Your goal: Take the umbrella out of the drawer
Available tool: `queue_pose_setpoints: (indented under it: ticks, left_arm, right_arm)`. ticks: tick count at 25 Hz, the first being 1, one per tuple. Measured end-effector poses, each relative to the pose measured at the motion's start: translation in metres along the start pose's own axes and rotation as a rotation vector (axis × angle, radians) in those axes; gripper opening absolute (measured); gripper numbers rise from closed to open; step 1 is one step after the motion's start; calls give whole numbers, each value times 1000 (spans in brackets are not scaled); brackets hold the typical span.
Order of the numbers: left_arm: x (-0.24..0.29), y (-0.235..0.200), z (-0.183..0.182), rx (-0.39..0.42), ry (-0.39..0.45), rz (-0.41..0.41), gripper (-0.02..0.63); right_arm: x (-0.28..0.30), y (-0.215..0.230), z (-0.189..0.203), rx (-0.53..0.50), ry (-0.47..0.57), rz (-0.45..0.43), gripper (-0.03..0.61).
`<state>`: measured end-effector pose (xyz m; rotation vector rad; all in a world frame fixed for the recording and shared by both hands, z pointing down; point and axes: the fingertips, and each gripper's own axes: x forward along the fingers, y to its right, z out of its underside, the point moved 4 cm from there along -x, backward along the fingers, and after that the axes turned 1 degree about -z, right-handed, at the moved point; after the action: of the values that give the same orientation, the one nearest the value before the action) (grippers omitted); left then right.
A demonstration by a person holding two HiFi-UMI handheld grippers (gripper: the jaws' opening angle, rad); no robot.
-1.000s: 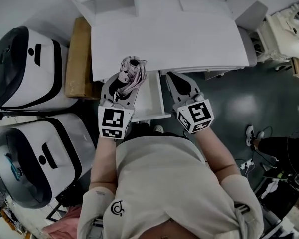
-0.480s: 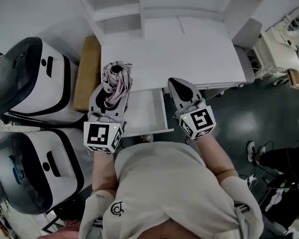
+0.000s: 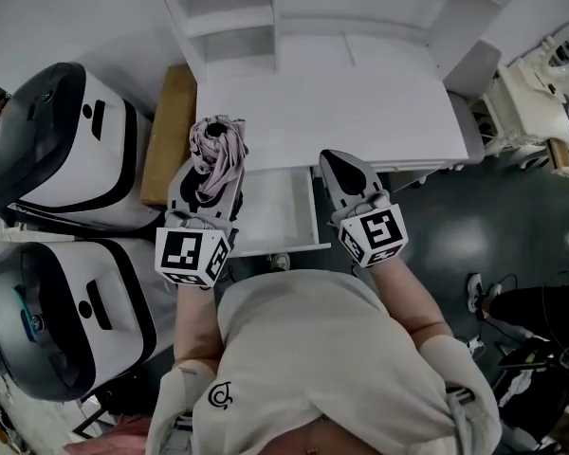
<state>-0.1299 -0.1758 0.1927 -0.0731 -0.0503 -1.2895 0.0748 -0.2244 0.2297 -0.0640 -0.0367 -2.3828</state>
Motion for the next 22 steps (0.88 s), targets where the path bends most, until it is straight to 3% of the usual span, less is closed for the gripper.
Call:
queue_pose_setpoints:
  ticks: [22]
  left_arm:
    - [5, -6, 20, -22, -55, 0, 224]
  right_arm:
    - [6, -11, -4, 34, 21, -22, 5]
